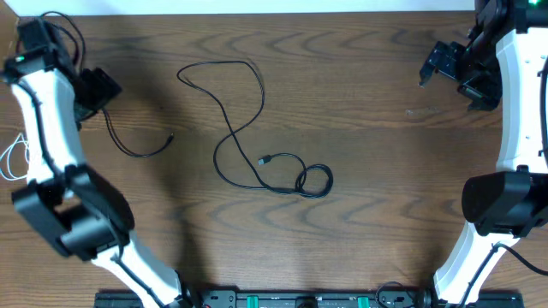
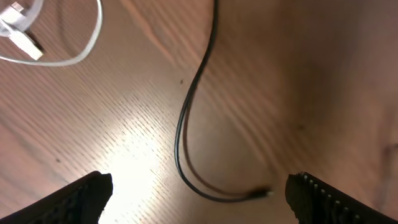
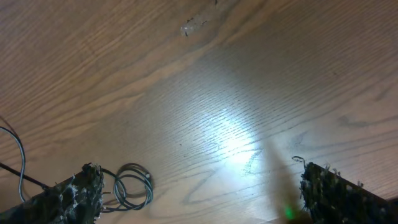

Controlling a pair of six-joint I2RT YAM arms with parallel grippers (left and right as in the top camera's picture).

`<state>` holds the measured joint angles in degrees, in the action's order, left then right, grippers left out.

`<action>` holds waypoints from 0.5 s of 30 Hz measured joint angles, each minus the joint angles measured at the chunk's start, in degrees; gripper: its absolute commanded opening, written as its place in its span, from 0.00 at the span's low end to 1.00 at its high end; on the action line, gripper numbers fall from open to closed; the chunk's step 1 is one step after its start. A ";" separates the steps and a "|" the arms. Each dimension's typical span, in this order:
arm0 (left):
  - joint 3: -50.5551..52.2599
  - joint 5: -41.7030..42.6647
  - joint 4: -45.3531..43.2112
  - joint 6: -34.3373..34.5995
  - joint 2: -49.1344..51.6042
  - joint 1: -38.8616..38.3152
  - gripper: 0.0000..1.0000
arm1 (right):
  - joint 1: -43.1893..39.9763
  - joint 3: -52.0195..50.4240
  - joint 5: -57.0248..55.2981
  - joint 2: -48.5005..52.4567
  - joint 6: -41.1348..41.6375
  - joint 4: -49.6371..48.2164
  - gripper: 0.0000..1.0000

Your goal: Untangle cables

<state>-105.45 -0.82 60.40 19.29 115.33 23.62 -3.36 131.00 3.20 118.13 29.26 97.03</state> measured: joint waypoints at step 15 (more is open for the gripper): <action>0.02 -1.03 -0.68 -0.13 13.51 3.41 0.80 | 0.00 0.00 0.00 0.00 0.02 0.00 0.99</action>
<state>-105.43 -1.85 59.72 19.16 128.84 27.03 -3.36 131.00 3.20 118.13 29.28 97.03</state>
